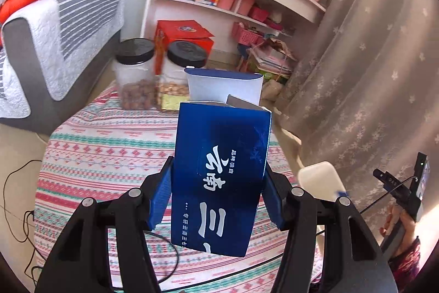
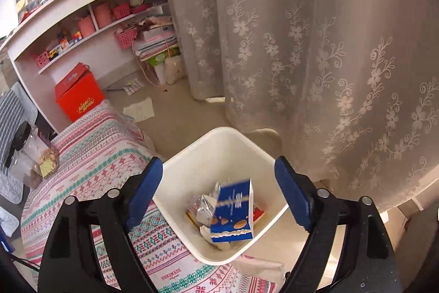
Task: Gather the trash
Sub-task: 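Drop the biscuit box into the bin with the right tool while the left drops the carton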
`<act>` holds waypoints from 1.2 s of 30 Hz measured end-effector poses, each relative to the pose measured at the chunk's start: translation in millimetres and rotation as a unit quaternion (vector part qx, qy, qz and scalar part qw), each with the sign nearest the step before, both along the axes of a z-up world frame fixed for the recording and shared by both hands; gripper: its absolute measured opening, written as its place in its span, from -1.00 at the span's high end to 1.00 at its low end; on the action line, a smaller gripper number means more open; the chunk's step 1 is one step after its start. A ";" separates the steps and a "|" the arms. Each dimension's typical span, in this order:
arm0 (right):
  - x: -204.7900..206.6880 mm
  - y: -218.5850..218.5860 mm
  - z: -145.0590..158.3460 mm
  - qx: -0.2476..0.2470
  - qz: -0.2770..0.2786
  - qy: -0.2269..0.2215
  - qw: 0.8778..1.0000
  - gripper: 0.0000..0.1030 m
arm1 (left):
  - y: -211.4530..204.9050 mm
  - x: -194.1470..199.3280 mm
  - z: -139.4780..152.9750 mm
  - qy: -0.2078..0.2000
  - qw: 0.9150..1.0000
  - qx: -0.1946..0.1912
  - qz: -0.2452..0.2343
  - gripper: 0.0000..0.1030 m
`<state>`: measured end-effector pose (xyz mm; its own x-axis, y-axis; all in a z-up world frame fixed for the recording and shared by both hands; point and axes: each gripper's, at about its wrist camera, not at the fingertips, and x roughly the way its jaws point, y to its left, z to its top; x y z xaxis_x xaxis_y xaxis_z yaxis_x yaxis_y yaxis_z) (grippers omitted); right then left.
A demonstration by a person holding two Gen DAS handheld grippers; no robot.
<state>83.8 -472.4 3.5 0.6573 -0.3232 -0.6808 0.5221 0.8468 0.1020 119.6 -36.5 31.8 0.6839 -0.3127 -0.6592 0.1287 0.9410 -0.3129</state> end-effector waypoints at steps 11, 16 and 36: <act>-42.9 -23.7 25.3 -0.074 0.005 -0.050 0.996 -0.75 | -216.1 61.5 36.1 0.050 0.978 -0.023 -0.203 -0.12; -55.4 -27.1 31.9 -0.100 -0.004 -0.059 0.993 -0.75 | -294.0 77.4 23.5 0.084 0.961 0.022 -0.262 -0.12; -33.5 33.9 33.9 -0.074 0.089 -0.061 0.991 -0.84 | -173.6 100.4 -43.3 0.220 0.955 0.152 -0.125 -0.32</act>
